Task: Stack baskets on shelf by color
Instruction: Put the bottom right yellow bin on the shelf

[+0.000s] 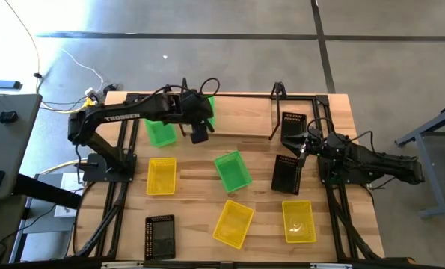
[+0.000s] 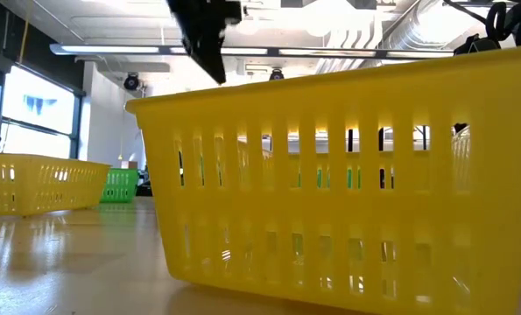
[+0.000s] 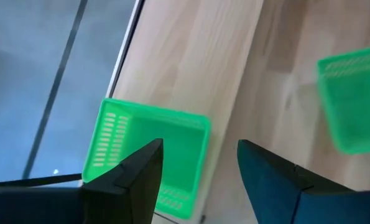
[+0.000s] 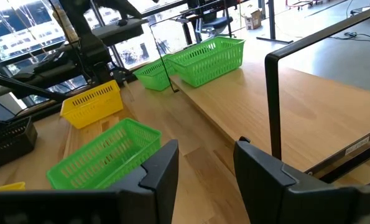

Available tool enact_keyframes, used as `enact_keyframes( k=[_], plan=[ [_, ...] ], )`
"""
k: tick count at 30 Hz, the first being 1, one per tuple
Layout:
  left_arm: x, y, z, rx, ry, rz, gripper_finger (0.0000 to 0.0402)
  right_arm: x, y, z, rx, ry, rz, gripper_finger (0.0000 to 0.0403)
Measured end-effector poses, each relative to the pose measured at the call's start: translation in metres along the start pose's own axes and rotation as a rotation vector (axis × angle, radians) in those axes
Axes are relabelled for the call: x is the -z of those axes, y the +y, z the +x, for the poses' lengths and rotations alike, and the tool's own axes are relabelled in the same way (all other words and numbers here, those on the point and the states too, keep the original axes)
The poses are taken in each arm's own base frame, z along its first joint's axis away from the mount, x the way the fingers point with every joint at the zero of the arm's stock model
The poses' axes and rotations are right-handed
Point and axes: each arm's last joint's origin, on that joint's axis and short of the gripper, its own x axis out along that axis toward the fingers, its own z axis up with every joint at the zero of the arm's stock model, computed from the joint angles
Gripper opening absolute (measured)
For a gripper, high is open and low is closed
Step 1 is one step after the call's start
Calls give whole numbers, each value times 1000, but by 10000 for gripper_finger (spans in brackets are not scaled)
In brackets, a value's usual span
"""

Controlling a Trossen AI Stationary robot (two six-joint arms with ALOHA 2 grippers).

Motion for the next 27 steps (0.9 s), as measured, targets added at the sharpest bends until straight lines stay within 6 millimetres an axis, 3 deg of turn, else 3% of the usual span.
enact_keyframes(
  k=[8,16,22,27],
  plan=[
    [-10,-20,-30,50,-28,31,198,0,0,0,0,0,0,140],
    [1,-49,-39,149,55,48,197,0,0,0,0,-2,3,140],
    [5,-76,-47,197,55,25,197,0,0,0,-1,-3,150,140],
    [14,-100,-52,231,64,28,197,0,0,0,-2,-4,147,140]
  ],
)
